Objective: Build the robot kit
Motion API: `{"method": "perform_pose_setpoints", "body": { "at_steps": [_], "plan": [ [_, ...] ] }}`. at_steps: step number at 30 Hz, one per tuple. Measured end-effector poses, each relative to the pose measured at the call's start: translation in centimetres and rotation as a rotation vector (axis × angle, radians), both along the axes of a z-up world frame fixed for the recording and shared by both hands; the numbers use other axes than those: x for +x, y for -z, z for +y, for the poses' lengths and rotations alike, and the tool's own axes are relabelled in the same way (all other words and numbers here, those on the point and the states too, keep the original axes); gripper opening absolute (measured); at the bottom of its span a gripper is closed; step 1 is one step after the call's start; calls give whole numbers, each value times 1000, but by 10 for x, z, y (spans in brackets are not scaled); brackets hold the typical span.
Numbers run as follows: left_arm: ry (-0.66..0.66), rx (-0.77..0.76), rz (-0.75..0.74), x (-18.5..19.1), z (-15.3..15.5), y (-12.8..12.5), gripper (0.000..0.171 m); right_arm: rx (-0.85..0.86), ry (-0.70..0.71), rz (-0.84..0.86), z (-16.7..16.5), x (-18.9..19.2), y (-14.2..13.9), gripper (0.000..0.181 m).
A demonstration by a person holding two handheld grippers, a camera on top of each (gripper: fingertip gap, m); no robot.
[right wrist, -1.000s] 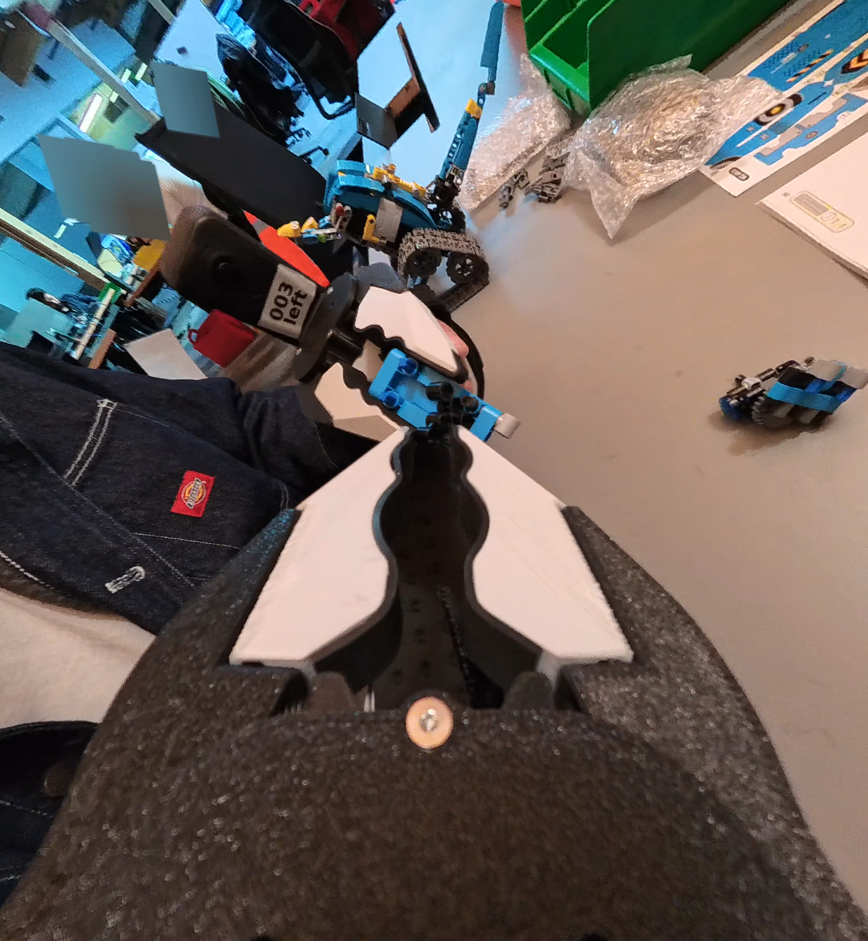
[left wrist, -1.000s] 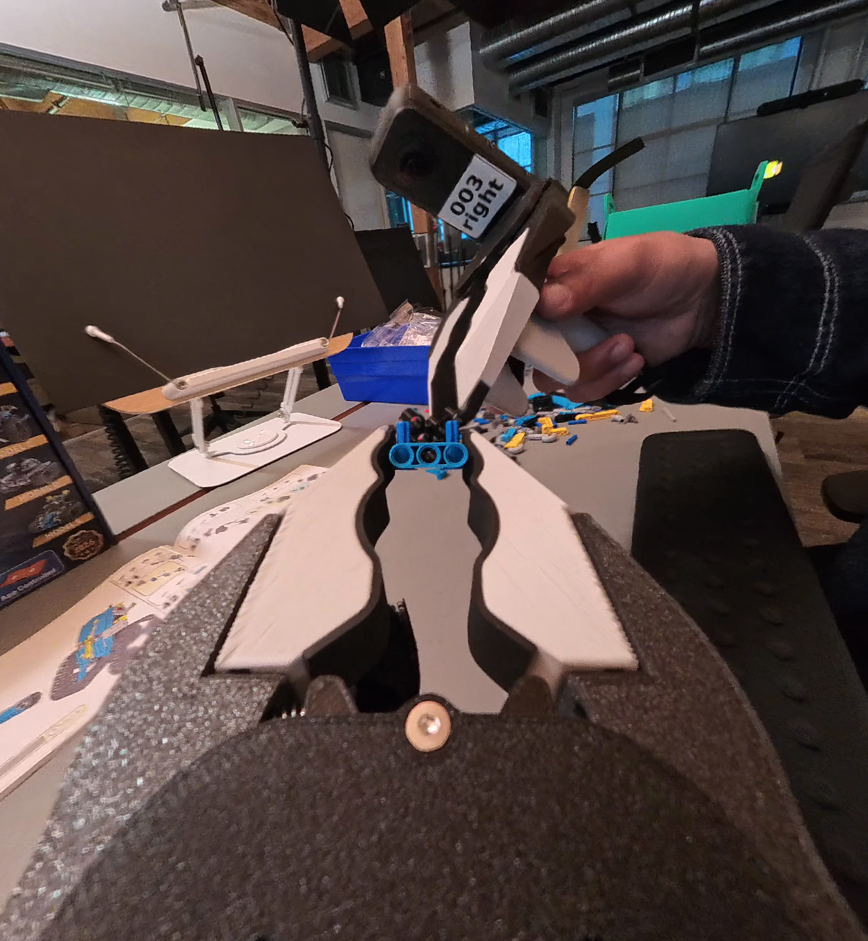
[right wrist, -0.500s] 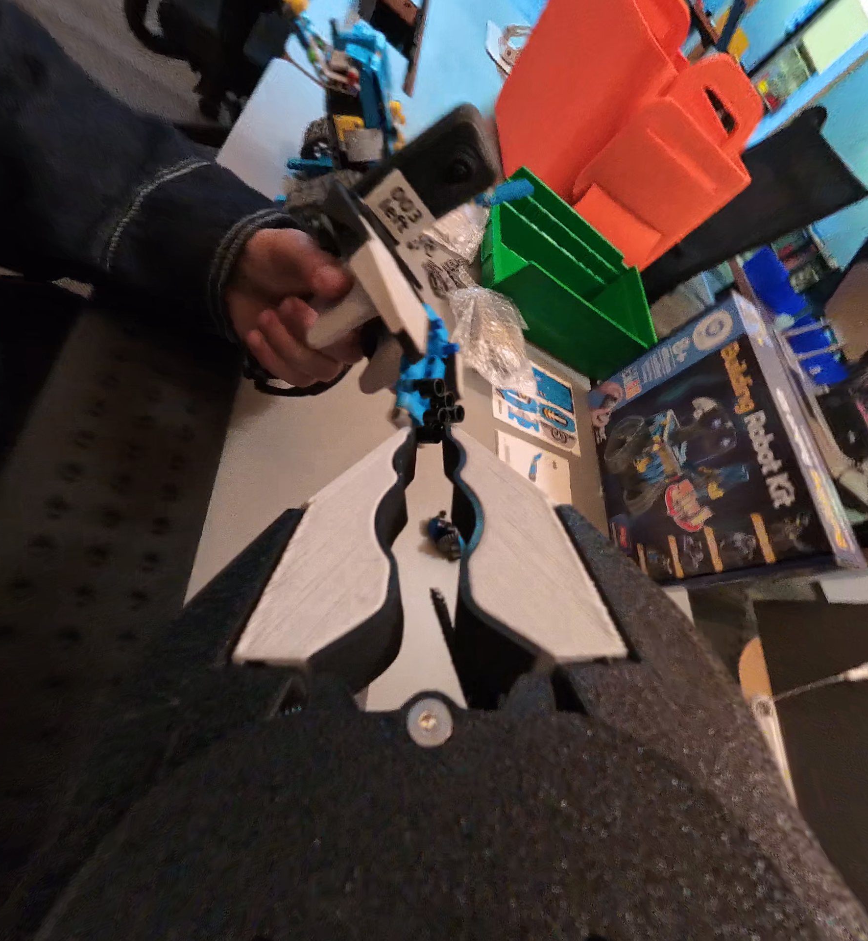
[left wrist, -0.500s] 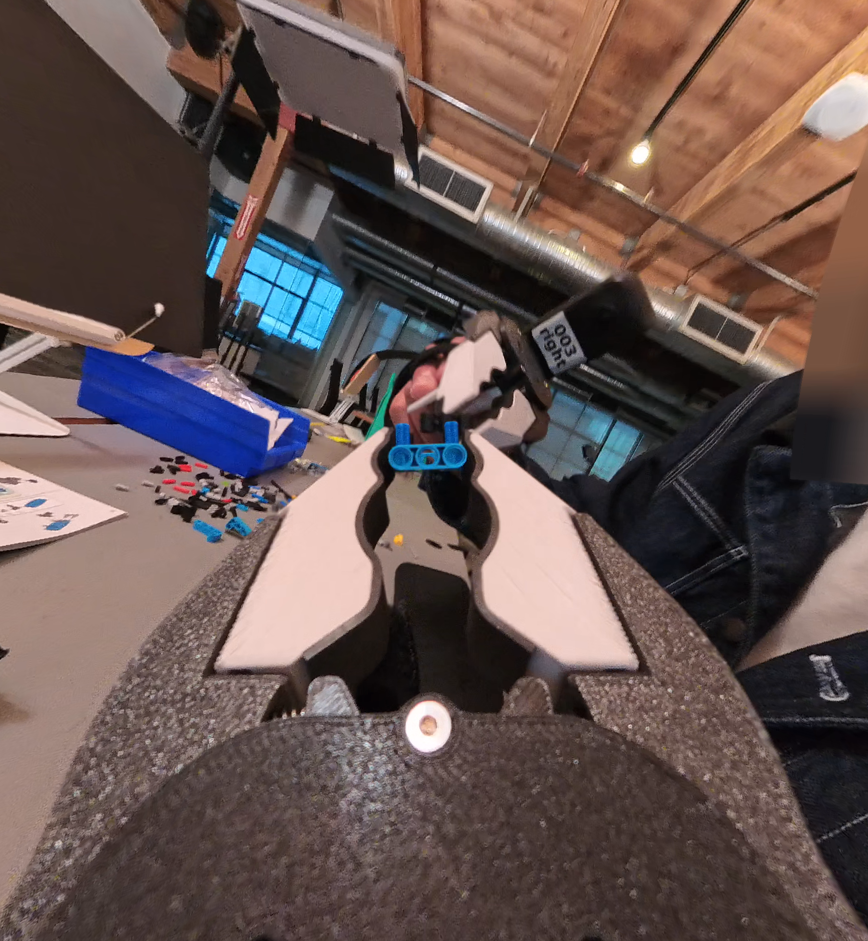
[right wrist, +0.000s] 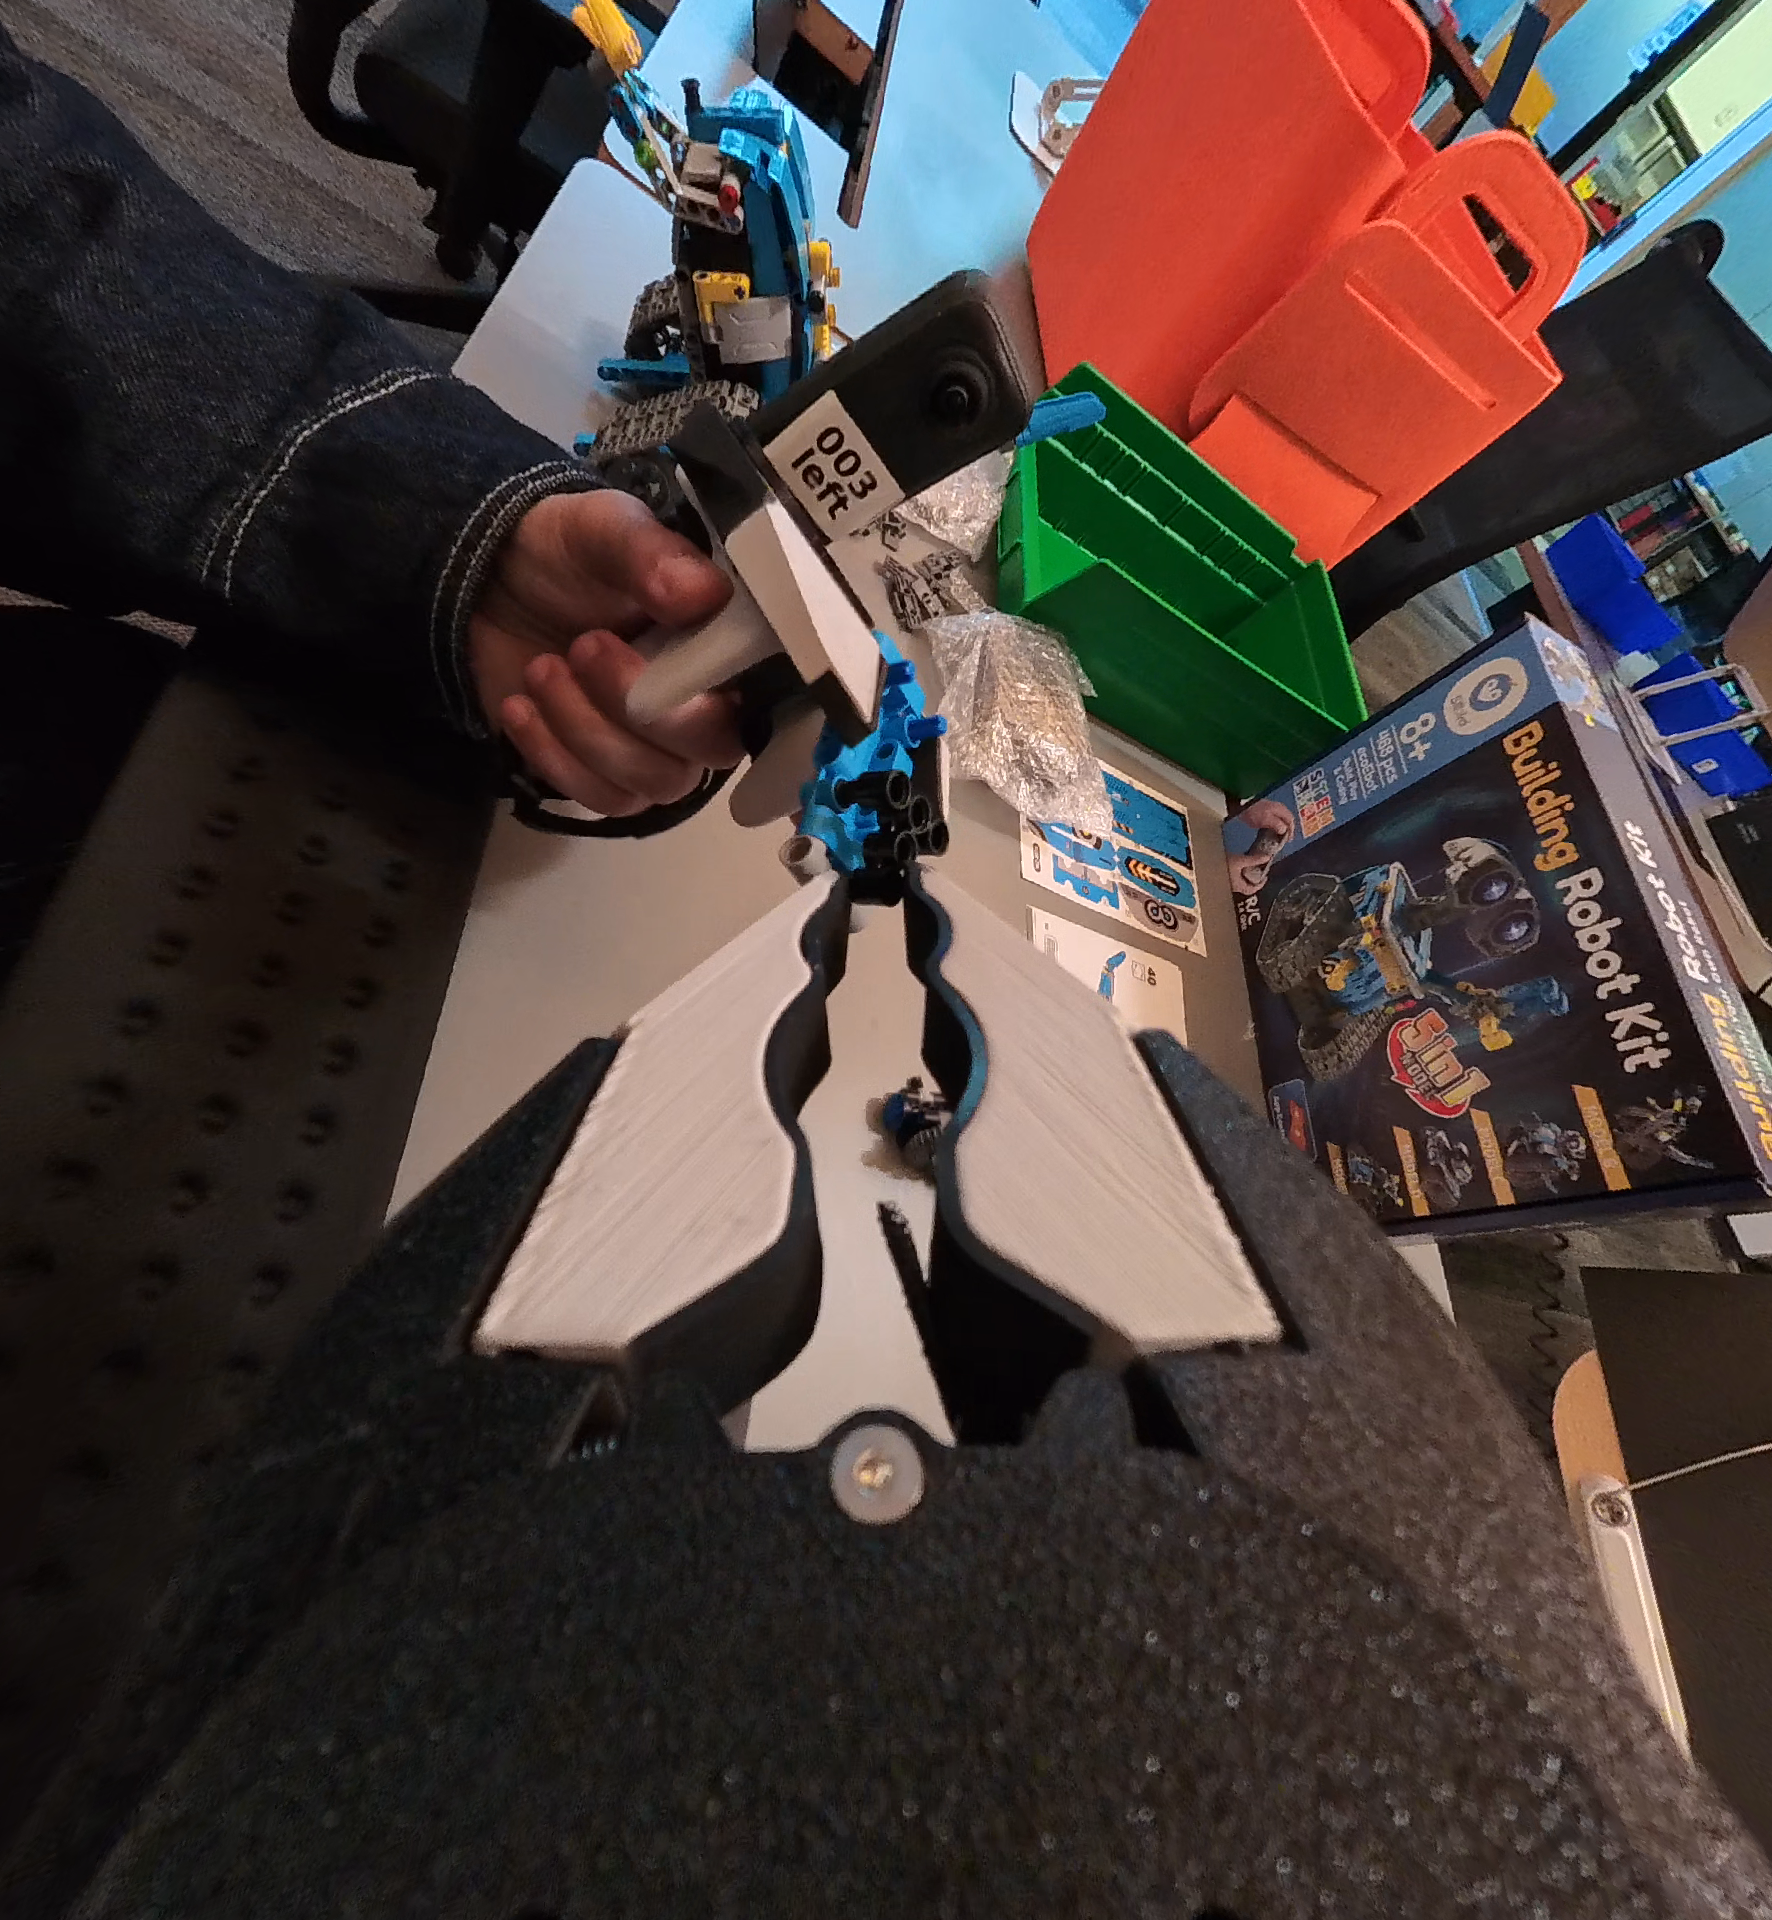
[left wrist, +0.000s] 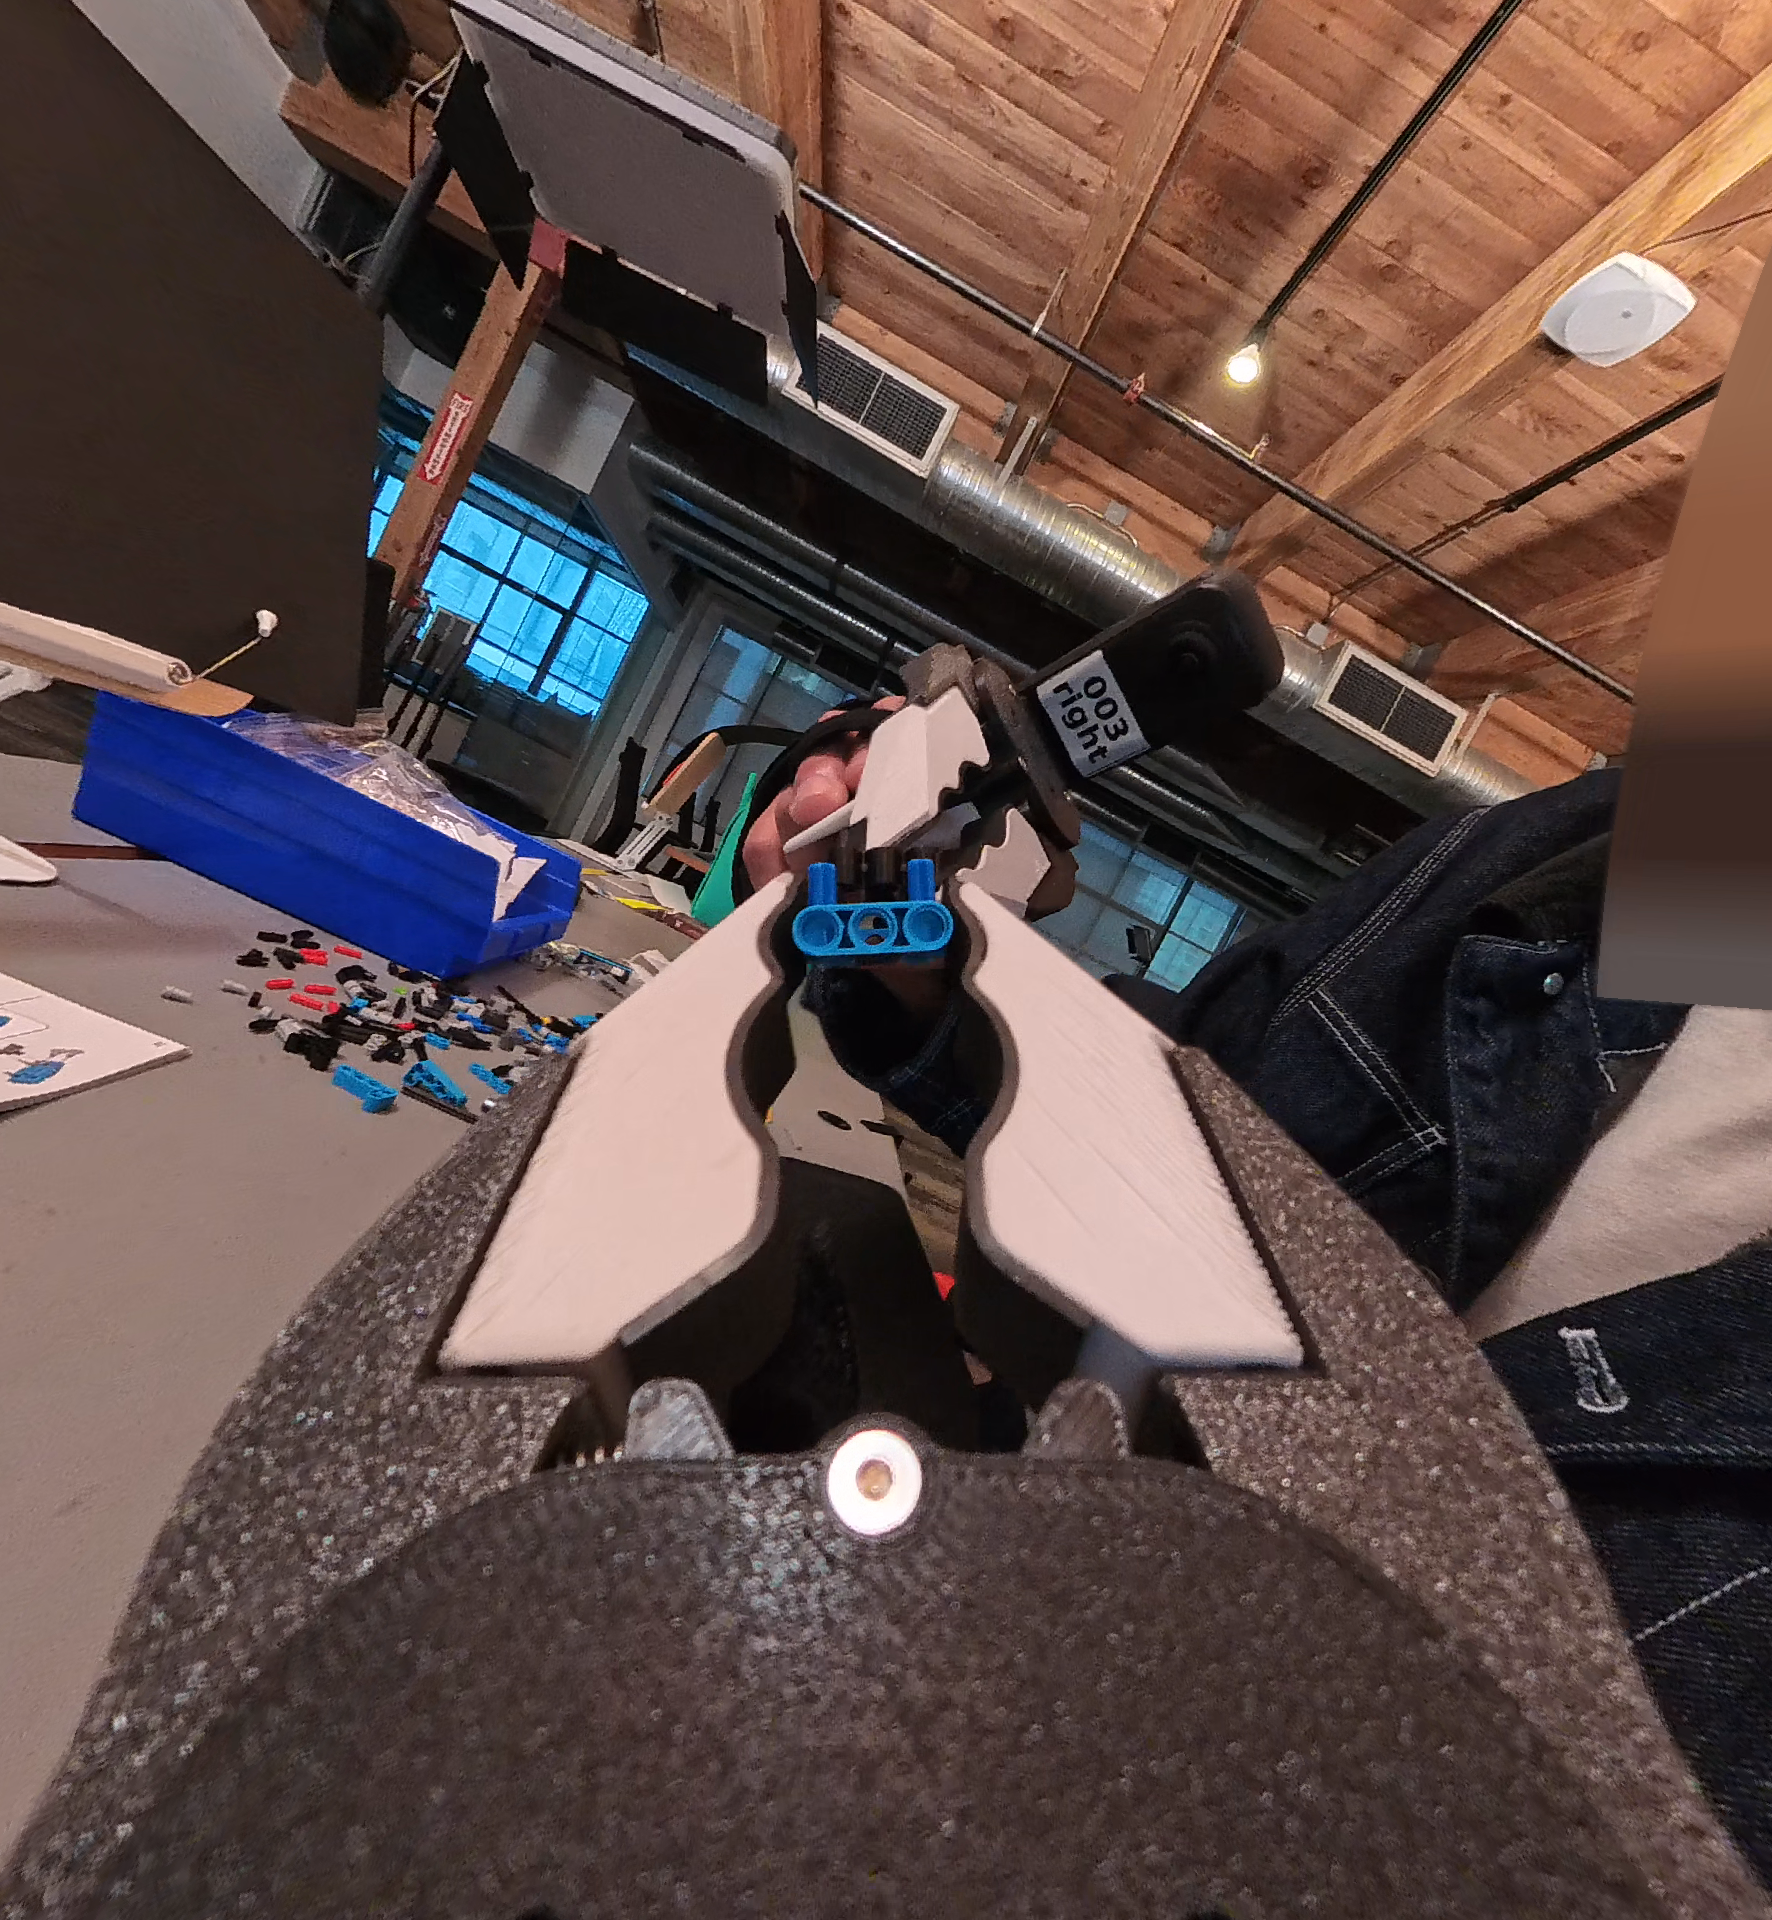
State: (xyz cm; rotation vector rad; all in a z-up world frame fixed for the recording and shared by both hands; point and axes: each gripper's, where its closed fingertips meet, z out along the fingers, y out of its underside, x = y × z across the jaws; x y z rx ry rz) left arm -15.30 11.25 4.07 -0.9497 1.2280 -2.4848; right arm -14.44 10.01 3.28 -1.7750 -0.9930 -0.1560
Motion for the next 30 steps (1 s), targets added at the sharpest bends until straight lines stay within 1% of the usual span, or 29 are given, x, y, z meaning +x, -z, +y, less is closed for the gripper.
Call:
{"method": "perform_pose_setpoints", "body": {
  "at_steps": [5,6,8,9,11,13,20,23,30],
  "plan": [
    [-31,56,27,5,-2,7,25,-35,38,-22,1,8,11,10],
    [-47,71,34,7,-2,9,26,-25,57,-14,2,10,9,10],
    [-55,68,35,7,0,9,25,-30,18,48,-2,3,6,9],
    [-54,69,38,8,0,10,26,-47,26,45,-2,4,8,9],
    [-50,72,35,7,-1,10,26,-34,54,-16,0,10,10,9],
    [-54,81,36,8,-2,10,25,-45,48,-27,0,8,10,10],
    [-65,88,39,9,-1,11,26,-73,57,-172,2,10,13,10],
    [-59,87,38,8,-2,11,25,-79,53,-186,1,10,13,10],
    [-39,111,33,7,-8,11,25,-138,-14,-209,-7,6,17,12]
  ]
}}
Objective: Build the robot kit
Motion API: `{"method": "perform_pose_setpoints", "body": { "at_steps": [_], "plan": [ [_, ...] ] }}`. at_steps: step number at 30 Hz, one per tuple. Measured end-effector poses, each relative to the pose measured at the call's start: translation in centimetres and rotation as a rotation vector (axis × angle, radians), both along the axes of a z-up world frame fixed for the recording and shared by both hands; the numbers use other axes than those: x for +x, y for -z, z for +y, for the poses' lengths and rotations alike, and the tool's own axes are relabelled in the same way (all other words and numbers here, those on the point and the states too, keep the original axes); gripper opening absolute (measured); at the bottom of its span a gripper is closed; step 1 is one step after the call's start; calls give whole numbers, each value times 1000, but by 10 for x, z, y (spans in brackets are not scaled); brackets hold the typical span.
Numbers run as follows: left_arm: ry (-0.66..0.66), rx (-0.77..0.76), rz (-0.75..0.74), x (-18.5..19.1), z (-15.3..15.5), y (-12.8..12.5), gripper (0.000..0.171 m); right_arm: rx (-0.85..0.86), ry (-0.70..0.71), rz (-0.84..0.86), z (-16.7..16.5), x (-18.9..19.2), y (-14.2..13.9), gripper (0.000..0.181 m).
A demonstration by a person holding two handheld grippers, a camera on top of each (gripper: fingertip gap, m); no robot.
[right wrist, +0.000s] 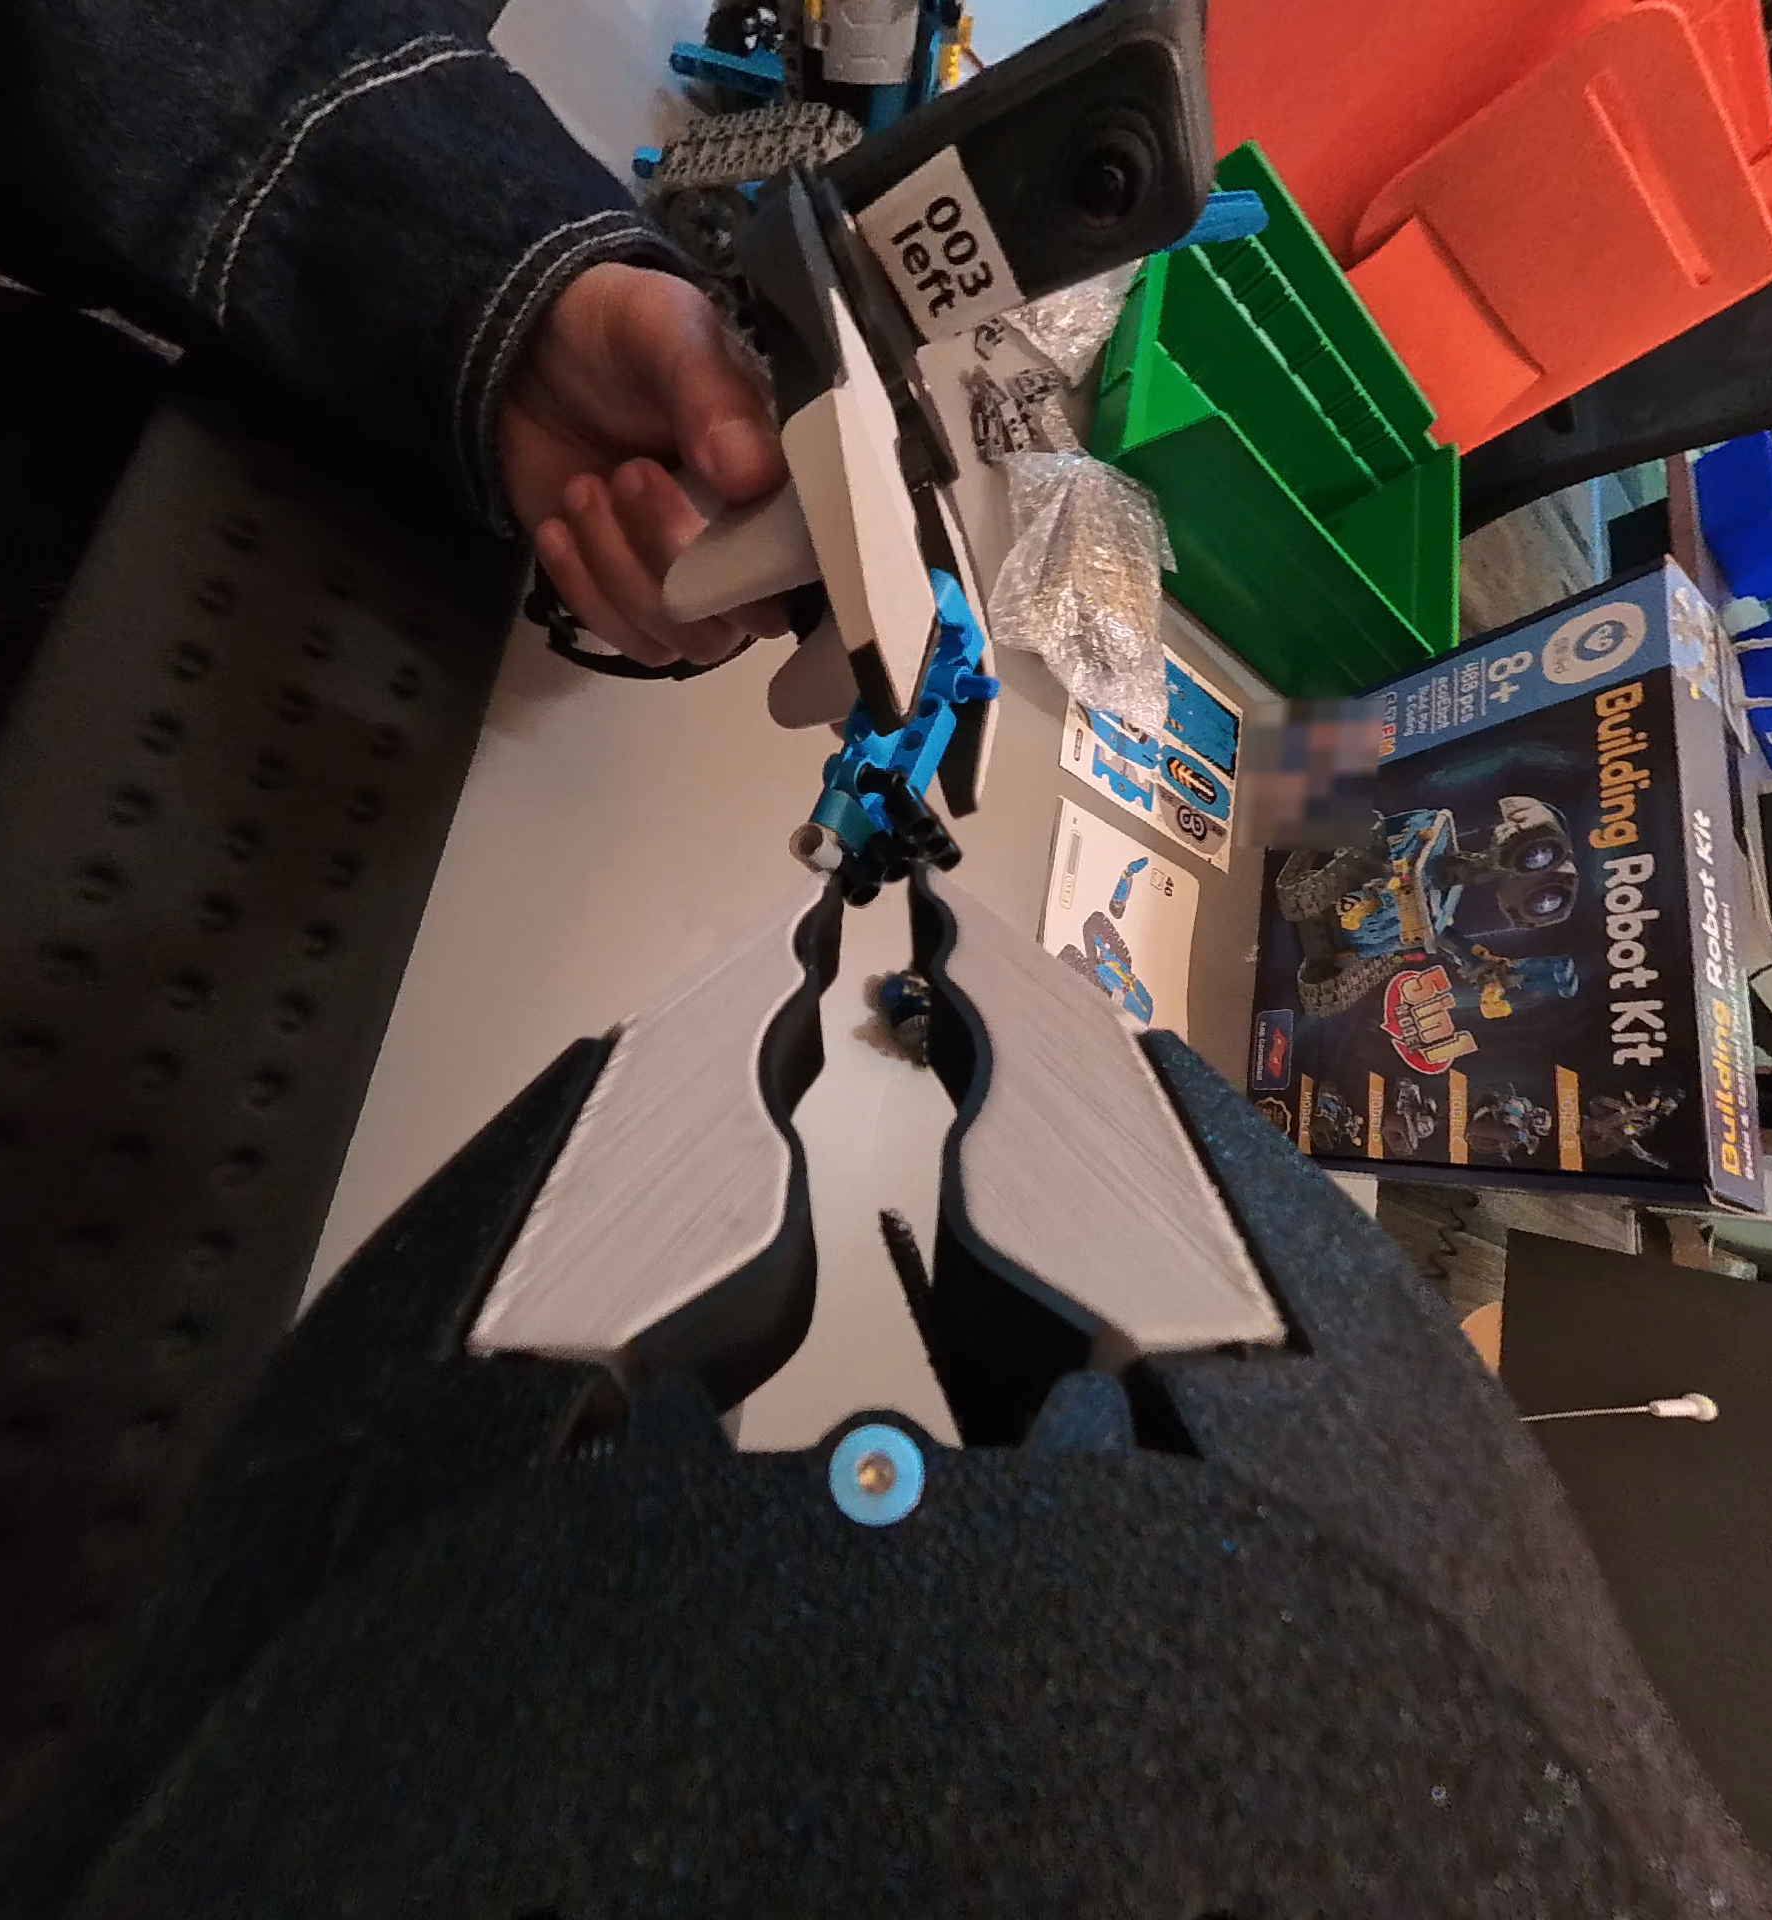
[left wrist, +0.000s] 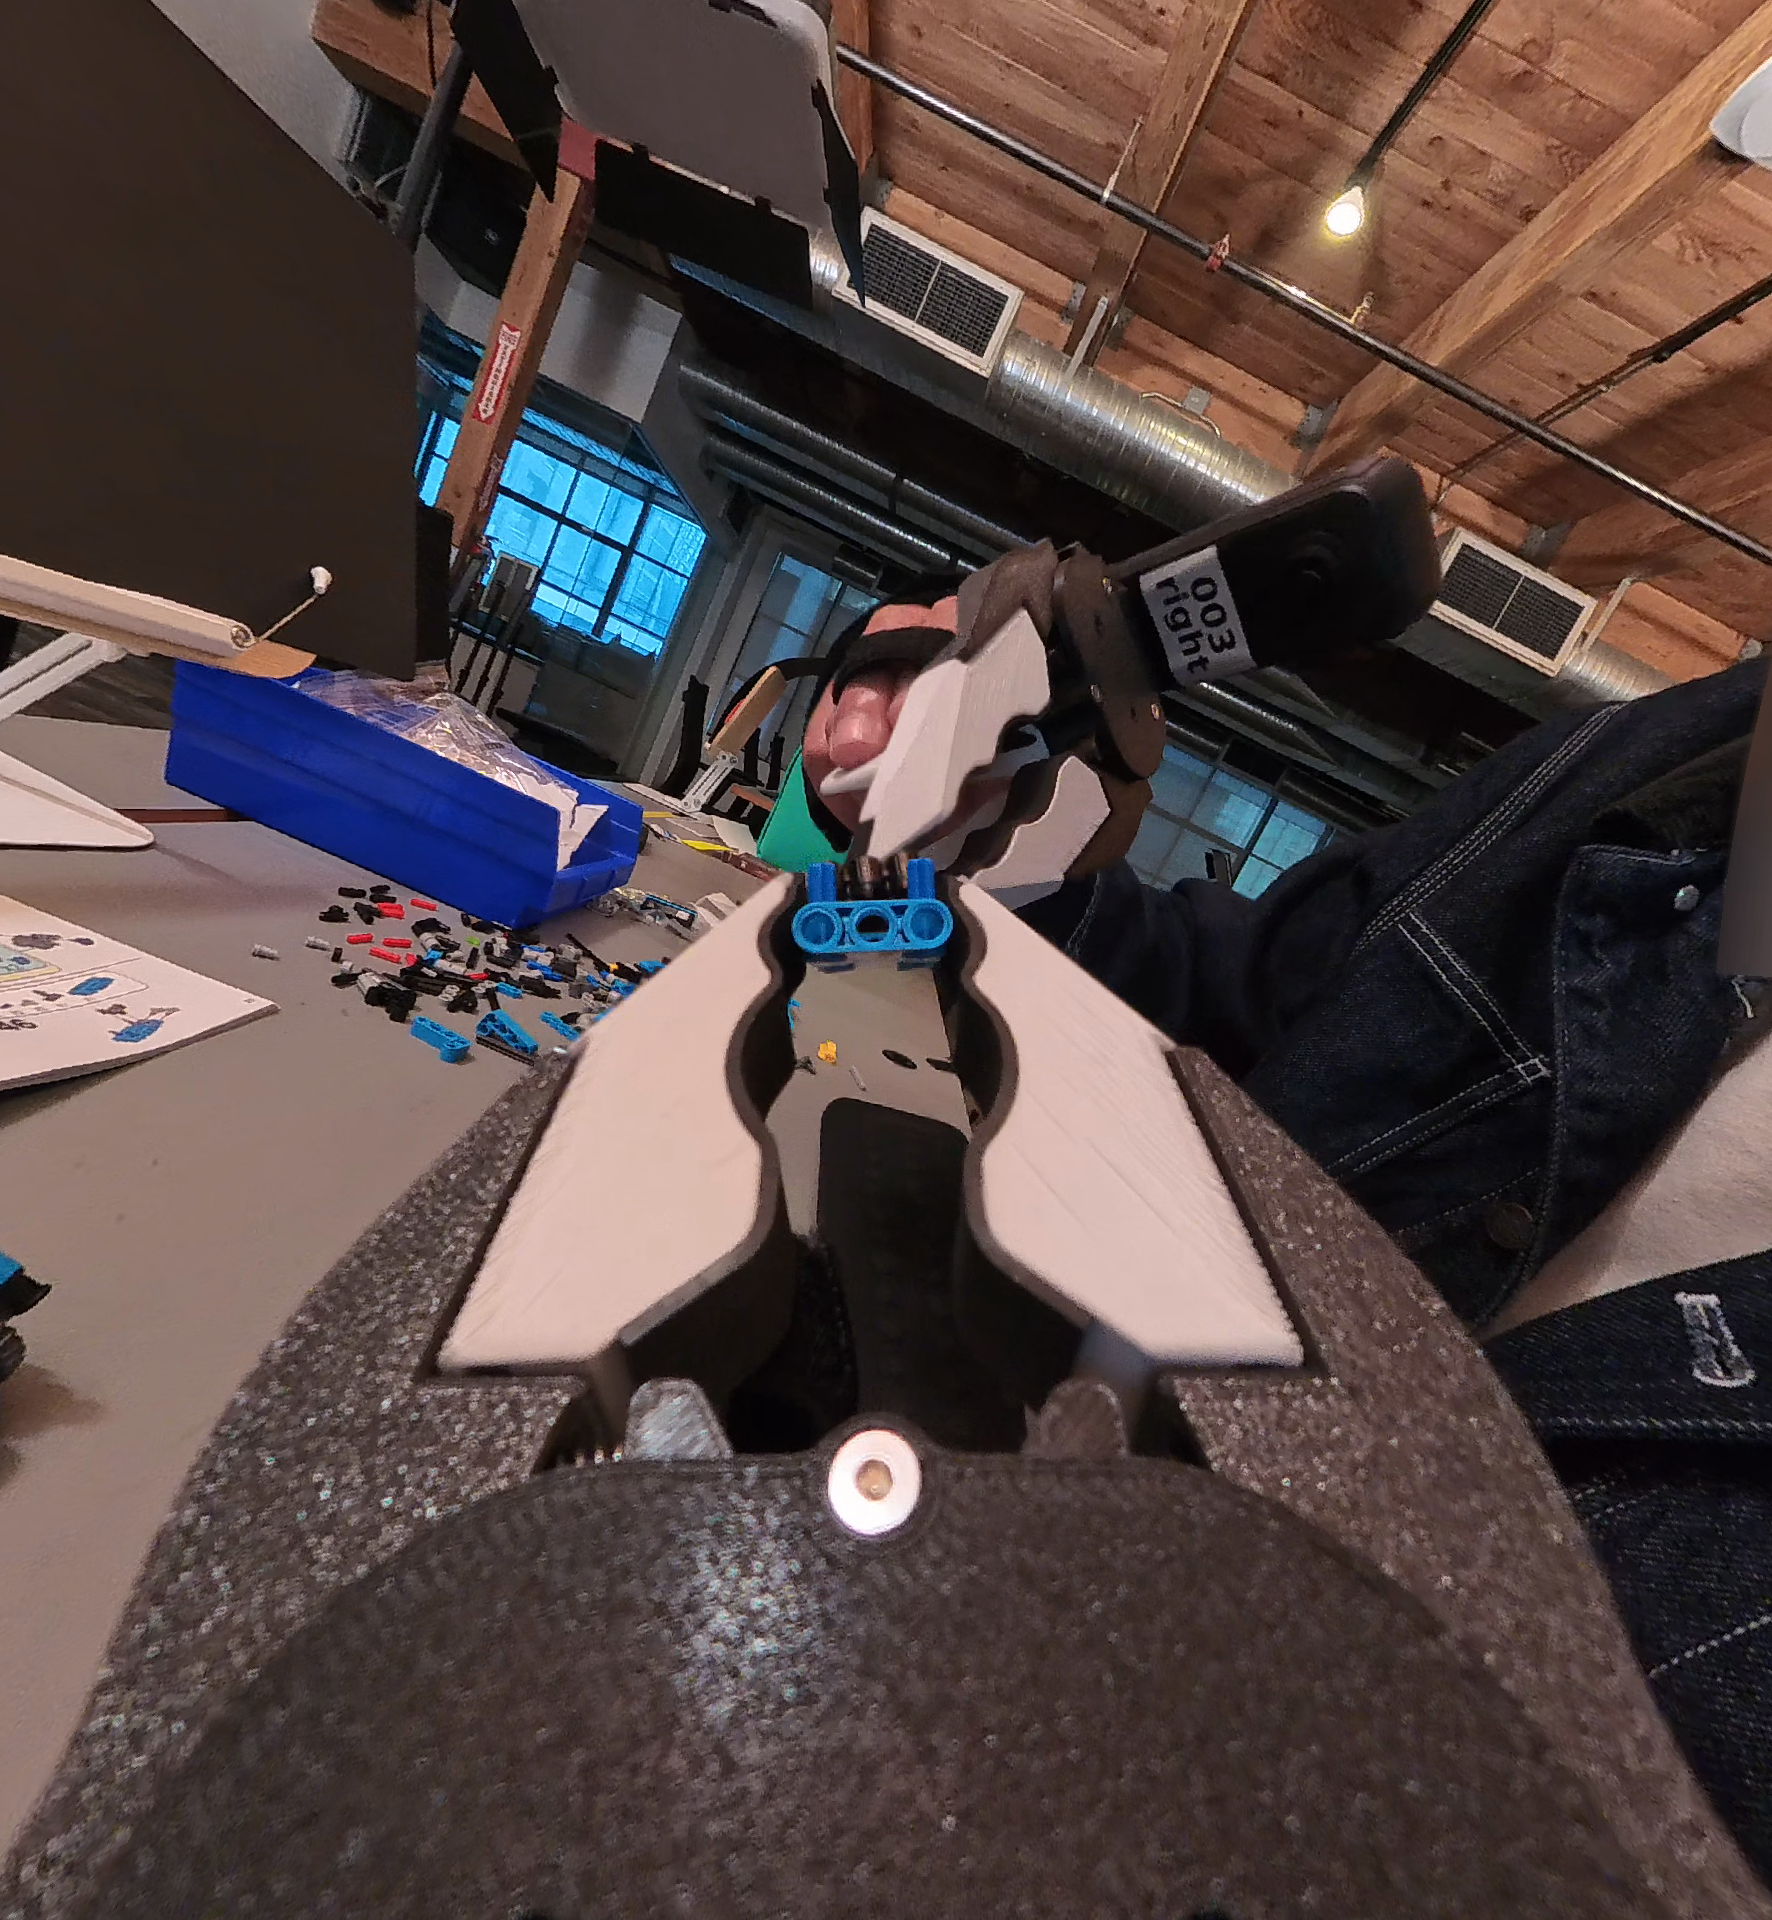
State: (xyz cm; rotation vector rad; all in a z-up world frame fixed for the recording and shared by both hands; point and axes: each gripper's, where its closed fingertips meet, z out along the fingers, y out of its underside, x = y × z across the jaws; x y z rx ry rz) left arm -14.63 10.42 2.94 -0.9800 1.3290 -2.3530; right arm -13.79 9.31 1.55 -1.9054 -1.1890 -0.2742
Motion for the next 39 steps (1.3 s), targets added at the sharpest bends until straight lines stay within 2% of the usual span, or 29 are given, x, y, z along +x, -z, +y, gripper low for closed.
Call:
{"method": "perform_pose_setpoints", "body": {
  "at_steps": [3,5,10,13,17,21,27,32,35,39],
  "plan": [
    [13,15,3,0,-4,1,25,18,-43,-74,-2,0,0,19],
    [21,17,1,-1,-6,1,26,26,-78,-107,-4,-3,0,18],
    [32,29,9,-1,-9,3,25,-25,-116,-98,-8,-5,5,18],
    [43,27,8,-2,-10,3,25,-66,-132,-5,-11,-9,6,22],
    [19,36,4,-1,-8,3,25,-153,-141,211,-18,-13,7,39],
    [-55,52,31,8,0,8,26,-142,-36,241,-9,-8,12,43],
    [-183,-40,112,24,24,16,25,-32,214,269,20,4,22,47],
    [-270,-67,153,32,34,22,25,121,426,337,39,18,25,32],
    [-276,-73,170,33,36,25,25,176,481,271,43,24,26,23],
    [-242,-57,178,33,31,26,25,206,438,145,40,24,26,23]
  ]
}}
